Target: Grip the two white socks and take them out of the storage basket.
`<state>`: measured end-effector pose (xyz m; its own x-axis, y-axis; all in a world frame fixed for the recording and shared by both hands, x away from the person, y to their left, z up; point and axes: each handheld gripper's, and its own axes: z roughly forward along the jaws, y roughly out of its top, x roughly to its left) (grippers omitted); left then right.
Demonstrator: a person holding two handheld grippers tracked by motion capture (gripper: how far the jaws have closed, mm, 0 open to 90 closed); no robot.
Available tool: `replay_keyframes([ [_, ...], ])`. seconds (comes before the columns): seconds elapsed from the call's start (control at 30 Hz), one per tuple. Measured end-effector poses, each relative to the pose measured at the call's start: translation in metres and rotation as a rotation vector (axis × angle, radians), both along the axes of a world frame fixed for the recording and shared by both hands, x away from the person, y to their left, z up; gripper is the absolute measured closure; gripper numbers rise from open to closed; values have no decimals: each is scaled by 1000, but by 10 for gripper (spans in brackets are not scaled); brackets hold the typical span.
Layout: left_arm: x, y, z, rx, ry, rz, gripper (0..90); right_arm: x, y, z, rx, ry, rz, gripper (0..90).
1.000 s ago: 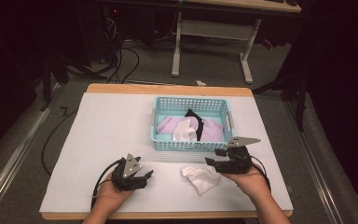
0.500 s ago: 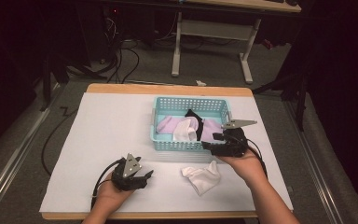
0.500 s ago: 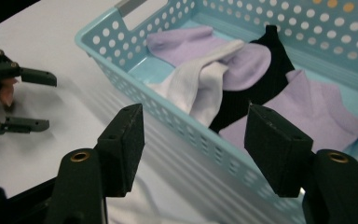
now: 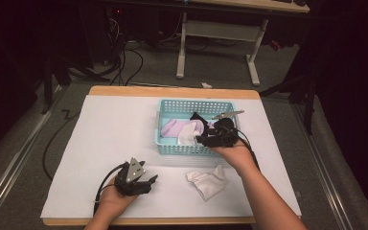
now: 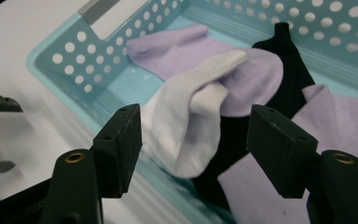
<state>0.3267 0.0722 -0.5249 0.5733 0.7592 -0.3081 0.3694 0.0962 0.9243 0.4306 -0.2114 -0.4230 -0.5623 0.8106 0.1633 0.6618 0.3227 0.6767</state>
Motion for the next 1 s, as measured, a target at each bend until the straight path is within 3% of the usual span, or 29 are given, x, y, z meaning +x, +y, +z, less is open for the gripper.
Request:
replay_keyframes([
  [0.3,0,0,0,-3,2,-3,321,24,15,-7,-37,63,-17,357],
  [0.4,0,0,0,-2,4,-4,321,36,20,-15,-52,118,-41,353],
  [0.53,0,0,0,-9,2,-2,321,41,25,-19,-67,153,-50,368],
  [0.9,0,0,0,-7,3,-4,321,49,35,-23,-133,221,-33,539],
  [1.0,0,0,0,-7,3,-5,322,49,35,-24,-137,222,-12,663],
])
